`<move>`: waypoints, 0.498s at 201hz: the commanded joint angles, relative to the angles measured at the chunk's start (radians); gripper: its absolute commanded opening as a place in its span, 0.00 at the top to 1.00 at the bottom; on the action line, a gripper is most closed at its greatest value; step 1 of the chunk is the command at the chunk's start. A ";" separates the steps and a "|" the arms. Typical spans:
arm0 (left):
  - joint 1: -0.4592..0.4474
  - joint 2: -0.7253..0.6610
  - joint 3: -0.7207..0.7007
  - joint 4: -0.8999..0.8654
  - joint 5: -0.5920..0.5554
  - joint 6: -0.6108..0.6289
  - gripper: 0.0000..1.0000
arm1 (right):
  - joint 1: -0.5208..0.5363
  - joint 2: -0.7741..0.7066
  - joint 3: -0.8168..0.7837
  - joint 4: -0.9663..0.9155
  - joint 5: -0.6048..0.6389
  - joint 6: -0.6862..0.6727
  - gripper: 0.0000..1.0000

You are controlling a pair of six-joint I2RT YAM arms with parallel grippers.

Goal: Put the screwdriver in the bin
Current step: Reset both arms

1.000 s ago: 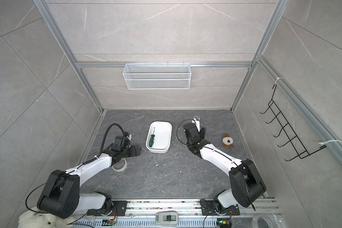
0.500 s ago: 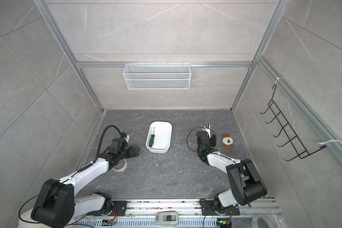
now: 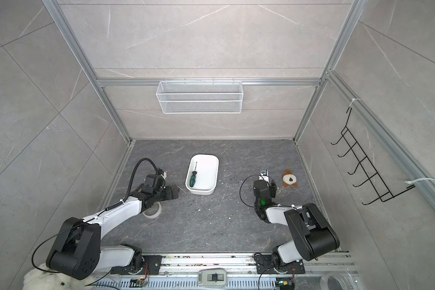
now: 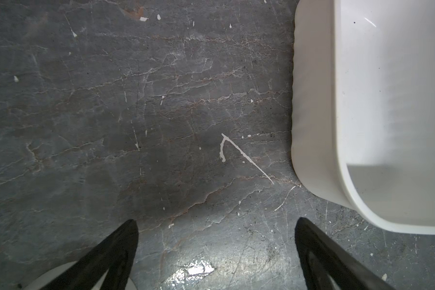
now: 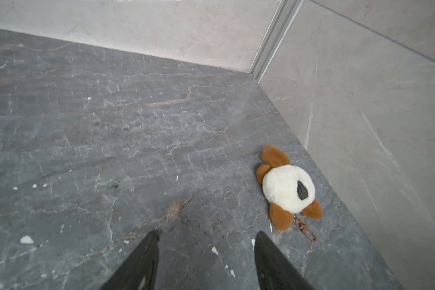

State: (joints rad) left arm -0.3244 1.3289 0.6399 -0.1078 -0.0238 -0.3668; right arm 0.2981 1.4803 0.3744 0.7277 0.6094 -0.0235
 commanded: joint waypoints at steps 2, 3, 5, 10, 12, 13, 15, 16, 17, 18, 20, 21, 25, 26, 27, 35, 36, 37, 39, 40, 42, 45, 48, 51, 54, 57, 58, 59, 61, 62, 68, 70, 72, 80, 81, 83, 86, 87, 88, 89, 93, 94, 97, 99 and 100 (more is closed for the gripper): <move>0.005 0.011 0.037 0.000 0.002 0.002 0.00 | -0.041 -0.008 -0.015 0.146 -0.109 0.008 0.40; 0.004 0.011 0.037 0.000 0.002 0.002 0.00 | -0.044 -0.009 -0.016 0.146 -0.112 0.010 0.40; 0.004 0.013 0.037 0.000 0.000 0.001 0.00 | -0.048 -0.011 -0.017 0.140 -0.121 0.014 0.41; 0.004 0.015 0.040 -0.001 -0.001 0.002 0.00 | -0.061 -0.019 -0.017 0.125 -0.149 0.024 0.37; 0.004 0.016 0.040 -0.001 -0.003 0.001 0.00 | -0.067 -0.021 -0.018 0.120 -0.161 0.028 0.29; 0.004 0.016 0.040 -0.002 -0.003 0.002 0.00 | -0.070 -0.021 -0.018 0.120 -0.170 0.029 0.16; 0.004 0.016 0.041 -0.002 -0.004 0.001 0.00 | -0.077 -0.021 -0.020 0.122 -0.183 0.031 0.05; 0.004 0.017 0.041 -0.002 -0.005 0.001 0.00 | -0.079 -0.021 -0.020 0.123 -0.188 0.032 0.03; 0.004 0.018 0.041 -0.003 -0.008 0.001 0.00 | -0.084 -0.020 -0.021 0.124 -0.196 0.033 0.02; 0.004 0.018 0.042 -0.004 -0.009 0.000 0.00 | -0.087 -0.020 -0.021 0.126 -0.203 0.034 0.01; 0.004 0.018 0.042 -0.004 -0.011 0.001 0.00 | -0.093 -0.018 -0.023 0.129 -0.215 0.035 0.01; 0.004 0.019 0.043 -0.005 -0.013 0.001 0.00 | -0.095 -0.017 -0.024 0.130 -0.224 0.036 0.01; 0.004 0.019 0.044 -0.006 -0.019 0.002 0.00 | -0.105 -0.014 -0.024 0.131 -0.256 0.037 0.01; 0.004 0.020 0.045 -0.007 -0.021 0.002 0.00 | -0.108 -0.013 -0.024 0.131 -0.265 0.037 0.01; 0.004 0.021 0.045 -0.007 -0.021 0.002 0.00 | -0.110 -0.012 -0.024 0.131 -0.273 0.037 0.01; 0.004 0.020 0.047 -0.007 -0.029 0.002 0.00 | -0.127 0.022 -0.030 0.156 -0.309 0.042 0.00; 0.004 0.020 0.047 -0.007 -0.030 0.002 0.00 | -0.127 0.033 -0.032 0.173 -0.307 0.043 0.00; 0.004 0.020 0.047 -0.007 -0.031 0.002 0.00 | -0.128 0.043 -0.035 0.200 -0.305 0.041 0.01; 0.003 0.020 0.047 -0.006 -0.034 0.002 0.00 | -0.130 0.060 -0.039 0.246 -0.305 0.036 0.01; 0.004 0.020 0.047 -0.006 -0.035 0.002 0.00 | -0.130 0.069 -0.041 0.264 -0.305 0.031 0.01; 0.004 0.020 0.047 -0.006 -0.036 0.002 0.00 | -0.129 0.077 -0.047 0.294 -0.304 0.023 0.01; 0.005 0.019 0.049 -0.007 -0.039 0.002 0.00 | -0.131 0.071 -0.046 0.278 -0.305 0.023 0.01; 0.004 0.018 0.050 -0.006 -0.043 0.002 0.00 | -0.131 0.052 -0.038 0.227 -0.305 0.031 0.01; 0.004 0.018 0.050 -0.007 -0.046 0.003 0.00 | -0.130 0.034 -0.027 0.161 -0.308 0.040 0.01; 0.004 0.018 0.052 -0.008 -0.051 0.003 0.00 | -0.133 0.021 -0.021 0.129 -0.316 0.051 0.01; 0.004 0.017 0.052 -0.009 -0.055 0.004 0.00 | -0.135 0.025 -0.025 0.146 -0.319 0.050 0.01; 0.004 0.017 0.052 -0.008 -0.056 0.004 0.00 | -0.136 0.028 -0.027 0.159 -0.319 0.048 0.01; 0.004 0.017 0.053 -0.009 -0.059 0.003 0.00 | -0.136 0.031 -0.030 0.171 -0.318 0.047 0.01; 0.004 0.016 0.052 -0.008 -0.064 0.003 0.00 | -0.136 0.044 -0.034 0.200 -0.313 0.040 0.01; 0.004 0.017 0.053 -0.009 -0.067 0.004 0.00 | -0.136 0.049 -0.035 0.214 -0.311 0.038 0.01; 0.004 0.018 0.059 -0.010 -0.088 0.006 0.00 | -0.135 0.064 -0.043 0.258 -0.311 0.028 0.01; 0.004 0.019 0.061 -0.012 -0.097 0.006 0.00 | -0.137 0.059 -0.041 0.244 -0.311 0.029 0.01; 0.004 0.020 0.065 -0.013 -0.107 0.007 0.00 | -0.136 0.053 -0.038 0.227 -0.311 0.032 0.01; 0.004 0.022 0.086 -0.023 -0.157 0.014 0.00 | -0.136 0.029 -0.027 0.158 -0.318 0.043 0.01; 0.004 0.022 0.090 -0.026 -0.161 0.016 0.00 | -0.136 0.029 -0.026 0.158 -0.319 0.044 0.01; 0.004 0.023 0.098 -0.031 -0.176 0.020 0.00 | -0.136 0.031 -0.027 0.162 -0.317 0.044 0.01; 0.005 0.023 0.111 -0.040 -0.195 0.025 0.00 | -0.135 0.037 -0.029 0.176 -0.315 0.040 0.01; 0.005 0.023 0.117 -0.043 -0.202 0.026 0.00 | -0.135 0.040 -0.030 0.186 -0.313 0.039 0.01; 0.005 0.023 0.123 -0.046 -0.210 0.026 0.00 | -0.135 0.042 -0.031 0.193 -0.311 0.038 0.01; 0.005 0.023 0.127 -0.050 -0.216 0.026 0.00 | -0.135 0.045 -0.032 0.199 -0.311 0.037 0.01; 0.004 0.023 0.149 -0.064 -0.253 0.023 0.00 | -0.135 0.052 -0.036 0.222 -0.312 0.033 0.01; 0.004 0.023 0.155 -0.067 -0.260 0.023 0.00 | -0.135 0.053 -0.036 0.224 -0.312 0.033 0.01; 0.004 0.021 0.172 -0.077 -0.282 0.026 0.00 | -0.136 0.051 -0.036 0.221 -0.312 0.033 0.01; 0.004 0.020 0.182 -0.081 -0.299 0.029 0.00 | -0.136 0.049 -0.036 0.214 -0.312 0.034 0.01; 0.005 0.020 0.187 -0.083 -0.307 0.031 0.00 | -0.136 0.047 -0.035 0.209 -0.312 0.034 0.01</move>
State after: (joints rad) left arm -0.3244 1.3529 0.7036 -0.1482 -0.1410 -0.3630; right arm 0.1658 1.5200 0.3492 0.8967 0.3233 0.0032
